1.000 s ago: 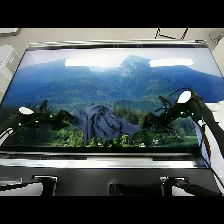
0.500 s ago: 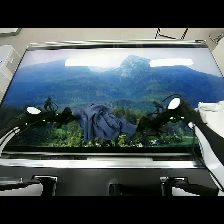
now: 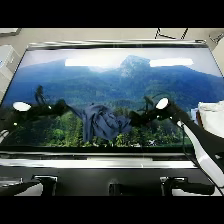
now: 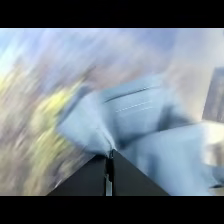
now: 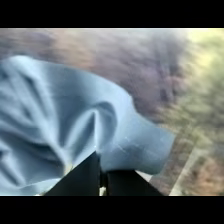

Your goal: Fold the clothes and pants, and hang the long-sleeved shirts on hangers.

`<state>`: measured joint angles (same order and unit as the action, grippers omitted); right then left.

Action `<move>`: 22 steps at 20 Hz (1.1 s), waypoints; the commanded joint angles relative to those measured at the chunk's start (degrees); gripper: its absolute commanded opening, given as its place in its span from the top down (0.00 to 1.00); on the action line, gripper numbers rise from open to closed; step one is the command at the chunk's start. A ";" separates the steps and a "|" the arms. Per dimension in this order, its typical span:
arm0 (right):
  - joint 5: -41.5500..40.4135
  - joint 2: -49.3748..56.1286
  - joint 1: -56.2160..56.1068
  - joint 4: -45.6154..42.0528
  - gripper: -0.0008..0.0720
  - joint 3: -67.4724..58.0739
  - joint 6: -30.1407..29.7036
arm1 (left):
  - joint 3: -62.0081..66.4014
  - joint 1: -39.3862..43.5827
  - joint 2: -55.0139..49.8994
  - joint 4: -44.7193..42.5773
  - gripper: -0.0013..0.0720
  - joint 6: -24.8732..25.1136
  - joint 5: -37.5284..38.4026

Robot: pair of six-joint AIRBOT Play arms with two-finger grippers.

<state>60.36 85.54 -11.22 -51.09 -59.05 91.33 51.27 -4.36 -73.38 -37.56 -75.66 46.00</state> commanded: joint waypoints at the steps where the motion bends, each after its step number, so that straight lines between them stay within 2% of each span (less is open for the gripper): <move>1: 0.66 -5.31 -0.33 -17.59 0.94 -12.33 1.90 | 9.01 -3.43 8.07 0.07 0.95 3.74 -0.11; 4: 0.81 -13.16 -0.33 -45.22 0.94 -32.92 11.80 | 26.16 -9.90 16.76 0.07 0.95 3.72 -2.14; 6: 0.37 -18.10 -0.35 -55.43 0.94 -43.89 13.73 | 36.57 -14.45 21.59 0.04 0.95 3.74 -3.78; 8: 0.42 -23.28 -0.35 -57.29 0.94 -49.16 13.73 | 42.29 -18.51 26.05 0.04 0.95 3.72 -4.07; 12: 4.15 -30.75 -0.35 -57.64 0.94 -49.42 12.46 | 43.08 -22.88 32.72 -1.84 0.95 3.69 -5.14; 17: 15.34 -31.21 -0.35 -58.03 0.93 -49.37 8.66 | 42.86 -23.17 32.63 -4.68 0.95 1.11 -4.90; 20: 17.25 -31.61 -0.39 -57.81 0.94 -49.37 7.17 | 42.88 -23.10 34.67 -4.66 0.95 2.36 -5.07; 22: 15.54 -32.85 -0.39 -57.11 0.94 -49.37 7.17 | 42.95 -22.99 36.81 -4.42 0.95 2.36 -6.97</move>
<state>75.02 53.87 -11.60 -108.38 -108.31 99.44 94.04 -27.29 -38.81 -41.67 -73.65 40.93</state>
